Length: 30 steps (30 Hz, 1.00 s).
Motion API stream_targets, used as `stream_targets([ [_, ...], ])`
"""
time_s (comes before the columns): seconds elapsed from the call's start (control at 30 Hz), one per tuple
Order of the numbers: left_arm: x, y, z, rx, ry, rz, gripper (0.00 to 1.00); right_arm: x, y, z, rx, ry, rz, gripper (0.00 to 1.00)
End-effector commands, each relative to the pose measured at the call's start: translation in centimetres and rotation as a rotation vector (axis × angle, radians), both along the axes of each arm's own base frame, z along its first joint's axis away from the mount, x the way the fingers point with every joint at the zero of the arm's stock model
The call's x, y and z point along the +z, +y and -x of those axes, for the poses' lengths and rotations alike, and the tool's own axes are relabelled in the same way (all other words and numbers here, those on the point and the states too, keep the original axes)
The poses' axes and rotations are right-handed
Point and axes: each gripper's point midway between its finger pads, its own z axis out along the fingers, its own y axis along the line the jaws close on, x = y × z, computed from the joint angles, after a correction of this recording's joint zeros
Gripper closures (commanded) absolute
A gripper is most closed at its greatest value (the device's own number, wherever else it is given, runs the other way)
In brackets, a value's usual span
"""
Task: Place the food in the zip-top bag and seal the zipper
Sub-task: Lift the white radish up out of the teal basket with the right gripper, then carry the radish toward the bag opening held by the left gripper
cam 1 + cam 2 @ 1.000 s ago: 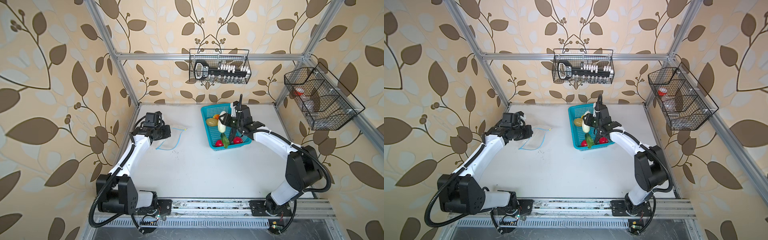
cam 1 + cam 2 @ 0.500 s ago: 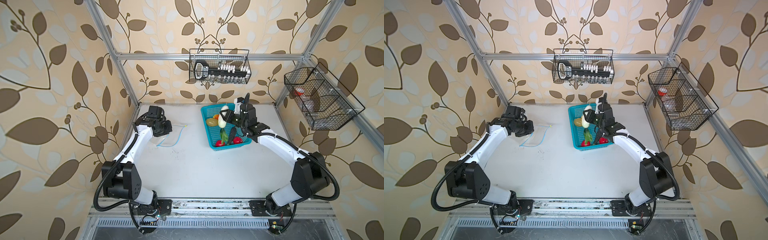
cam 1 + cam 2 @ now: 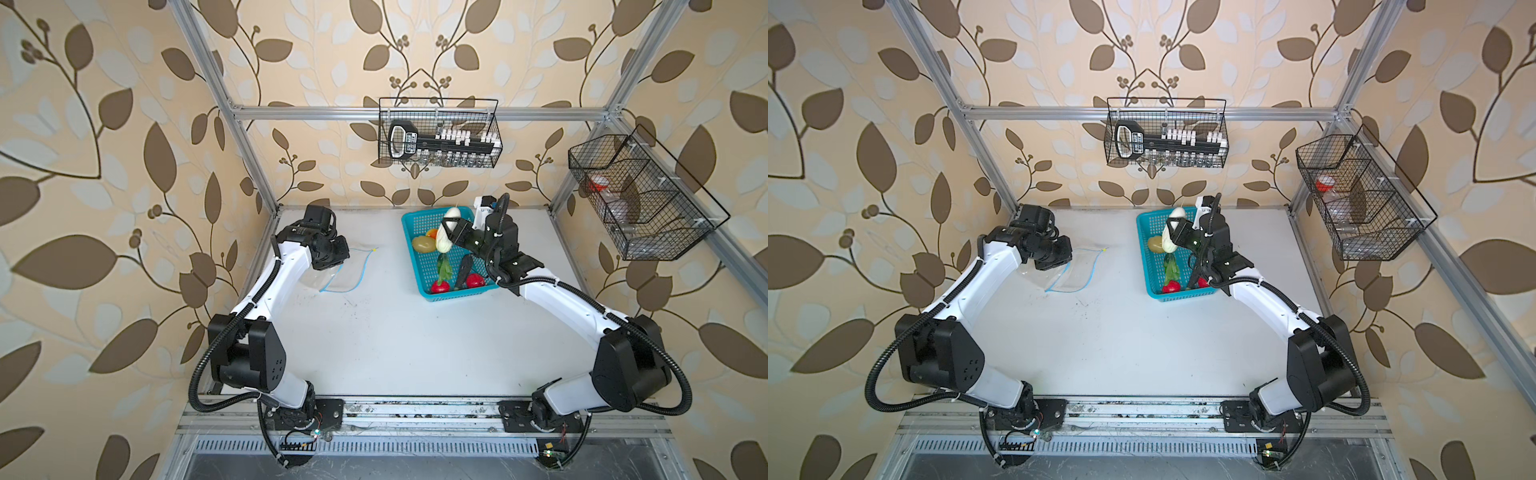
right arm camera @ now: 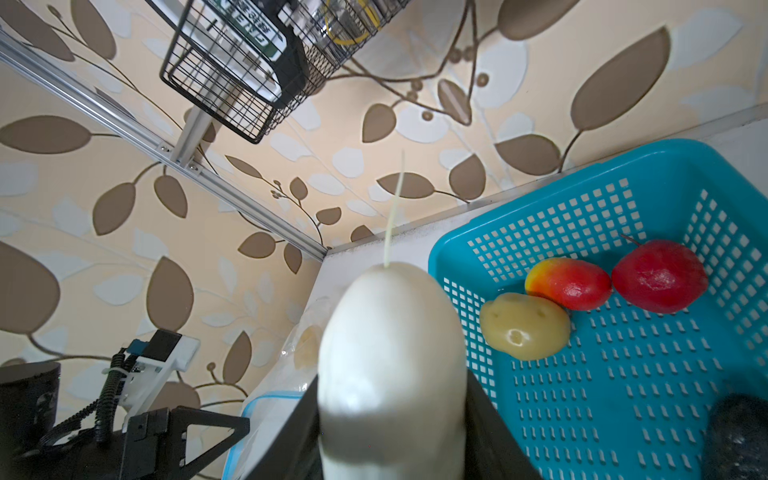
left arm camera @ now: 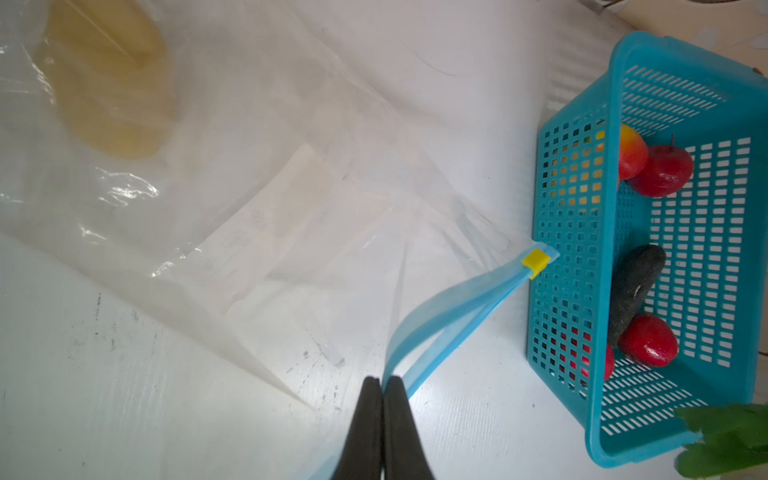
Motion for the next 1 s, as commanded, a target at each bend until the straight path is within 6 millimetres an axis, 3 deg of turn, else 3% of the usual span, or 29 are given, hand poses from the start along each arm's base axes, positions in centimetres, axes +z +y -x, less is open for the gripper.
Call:
stream_targets([
  [0.0, 1.1, -0.6, -0.1, 0.019, -0.001, 0.010, 1.00, 2.4, -0.1, 0.1, -0.029, -0.074, -0.060, 0.71],
  [0.47, 1.4, -2.7, -1.5, 0.019, 0.008, 0.016, 1.00, 4.4, 0.5, 0.4, -0.028, -0.181, -0.154, 0.72],
  [0.97, 2.6, -6.6, -3.7, -0.028, 0.037, 0.072, 1.00, 8.5, 4.1, 1.9, 0.061, -0.349, -0.241, 0.73],
])
